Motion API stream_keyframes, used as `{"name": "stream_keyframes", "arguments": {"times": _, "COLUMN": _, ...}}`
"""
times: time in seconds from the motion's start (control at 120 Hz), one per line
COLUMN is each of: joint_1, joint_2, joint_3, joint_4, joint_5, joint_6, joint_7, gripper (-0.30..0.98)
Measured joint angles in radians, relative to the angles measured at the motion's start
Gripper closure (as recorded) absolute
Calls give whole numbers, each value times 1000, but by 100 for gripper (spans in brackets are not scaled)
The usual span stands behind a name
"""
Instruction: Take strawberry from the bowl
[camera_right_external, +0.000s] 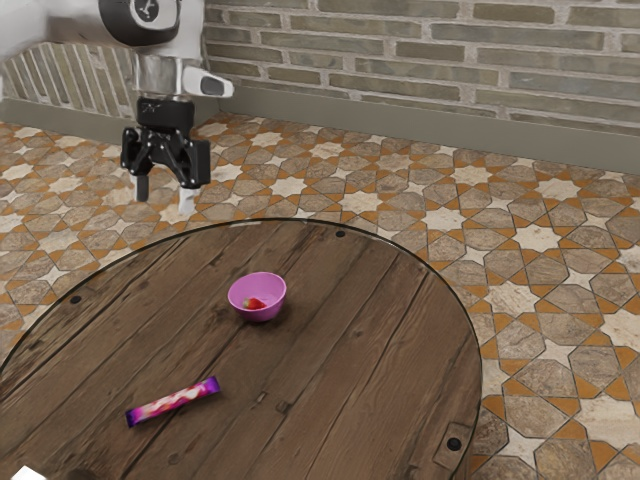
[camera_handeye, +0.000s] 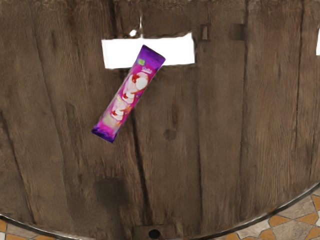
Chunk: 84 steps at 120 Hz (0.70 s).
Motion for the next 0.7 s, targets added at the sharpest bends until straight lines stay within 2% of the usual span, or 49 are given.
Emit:
{"name": "stream_keyframes", "arguments": {"times": 0.067, "joint_1": 10, "joint_2": -50, "joint_3": 2, "joint_4": -83, "joint_5": -1, "joint_6": 131, "joint_7": 5, "gripper": 0}}
{"name": "stream_keyframes", "arguments": {"times": 0.192, "joint_1": 9, "joint_2": 214, "joint_3": -32, "joint_4": 93, "joint_5": 12, "joint_6": 286, "joint_7": 57, "gripper": 1}}
{"name": "stream_keyframes", "arguments": {"times": 0.258, "joint_1": 8, "joint_2": 293, "joint_3": -42, "joint_4": 133, "joint_5": 29, "joint_6": 341, "joint_7": 120, "gripper": 3}}
{"name": "stream_keyframes", "arguments": {"times": 0.492, "joint_1": 56, "joint_2": 433, "joint_3": -55, "joint_4": 89, "joint_5": 14, "joint_6": 478, "joint_7": 342, "gripper": 26}}
{"name": "stream_keyframes", "arguments": {"times": 0.7, "joint_1": 133, "joint_2": 522, "joint_3": -93, "joint_4": 94, "joint_5": -10, "joint_6": 535, "joint_7": 501, "gripper": 40}}
